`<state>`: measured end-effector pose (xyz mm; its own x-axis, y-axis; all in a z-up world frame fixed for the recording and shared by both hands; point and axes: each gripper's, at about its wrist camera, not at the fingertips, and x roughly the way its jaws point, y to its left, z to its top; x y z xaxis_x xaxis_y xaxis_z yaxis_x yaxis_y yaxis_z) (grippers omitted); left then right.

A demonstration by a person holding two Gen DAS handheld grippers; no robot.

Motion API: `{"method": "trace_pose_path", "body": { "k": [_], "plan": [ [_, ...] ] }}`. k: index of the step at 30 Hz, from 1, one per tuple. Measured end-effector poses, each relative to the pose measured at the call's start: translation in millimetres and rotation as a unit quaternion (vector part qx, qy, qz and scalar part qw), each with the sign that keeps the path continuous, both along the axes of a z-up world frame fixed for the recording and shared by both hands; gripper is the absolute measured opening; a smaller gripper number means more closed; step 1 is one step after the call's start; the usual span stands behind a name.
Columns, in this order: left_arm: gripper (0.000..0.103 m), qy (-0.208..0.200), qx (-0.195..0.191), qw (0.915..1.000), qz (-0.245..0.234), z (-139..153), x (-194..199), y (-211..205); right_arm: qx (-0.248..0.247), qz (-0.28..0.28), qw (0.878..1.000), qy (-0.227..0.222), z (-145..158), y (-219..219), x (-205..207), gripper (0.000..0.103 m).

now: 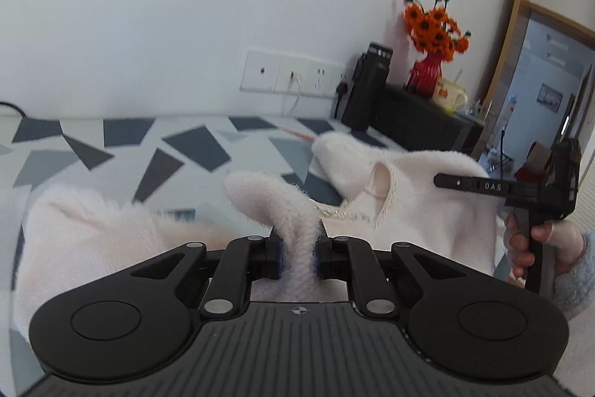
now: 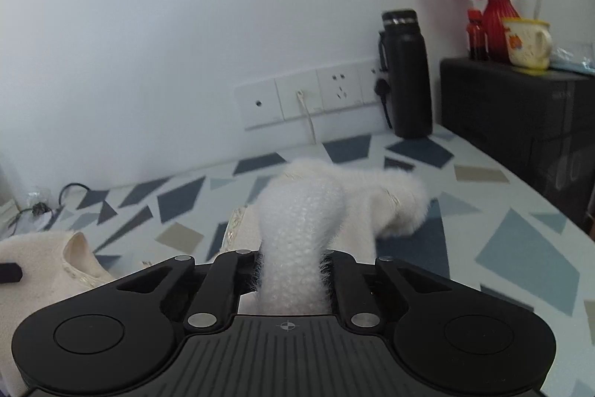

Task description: Fold clothes

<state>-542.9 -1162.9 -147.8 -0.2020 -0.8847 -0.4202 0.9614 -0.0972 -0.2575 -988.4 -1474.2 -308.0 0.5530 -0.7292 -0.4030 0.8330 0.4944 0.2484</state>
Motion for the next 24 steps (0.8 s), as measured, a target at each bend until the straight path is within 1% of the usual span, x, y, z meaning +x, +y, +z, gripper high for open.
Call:
{"method": "trace_pose_path", "body": {
  "k": [2, 4, 6, 8, 11, 14, 16, 18, 20, 24],
  "plan": [
    [0.014, -0.010, -0.046, 0.9987, 0.019, 22, 6, 5, -0.023, 0.019, 0.999, -0.018, 22, -1, 6, 0.010],
    [0.014, -0.022, -0.091, 0.9943, 0.051, 41, 11, 8, -0.053, 0.039, 0.997, -0.034, 44, -4, 12, 0.010],
    [0.014, -0.032, -0.130, 0.9872, 0.086, 58, 17, 8, -0.082, 0.047, 0.995, -0.042, 64, -9, 21, 0.010],
    [0.014, -0.041, -0.163, 0.9780, 0.123, 70, 24, 6, -0.104, 0.050, 0.992, -0.044, 80, -18, 31, 0.010],
    [0.014, -0.070, -0.166, 0.9692, 0.168, 64, 34, -22, -0.125, 0.058, 0.989, -0.047, 102, -39, 50, 0.010],
    [0.014, -0.099, -0.168, 0.9574, 0.213, 58, 43, -50, -0.148, 0.051, 0.987, -0.028, 110, -65, 72, 0.010],
    [0.014, -0.119, -0.169, 0.9481, 0.242, 54, 49, -69, -0.156, 0.038, 0.987, -0.007, 108, -84, 93, 0.010],
    [0.014, -0.137, -0.168, 0.9384, 0.269, 48, 55, -89, -0.155, 0.032, 0.987, 0.013, 97, -107, 114, 0.010],
    [0.014, -0.148, -0.129, 0.9418, 0.273, 25, 59, -119, -0.152, 0.026, 0.987, 0.032, 84, -126, 133, 0.010],
    [0.014, -0.168, -0.050, 0.9443, 0.278, -22, 66, -178, -0.121, 0.017, 0.987, 0.104, 27, -169, 177, 0.010]
  ]
}}
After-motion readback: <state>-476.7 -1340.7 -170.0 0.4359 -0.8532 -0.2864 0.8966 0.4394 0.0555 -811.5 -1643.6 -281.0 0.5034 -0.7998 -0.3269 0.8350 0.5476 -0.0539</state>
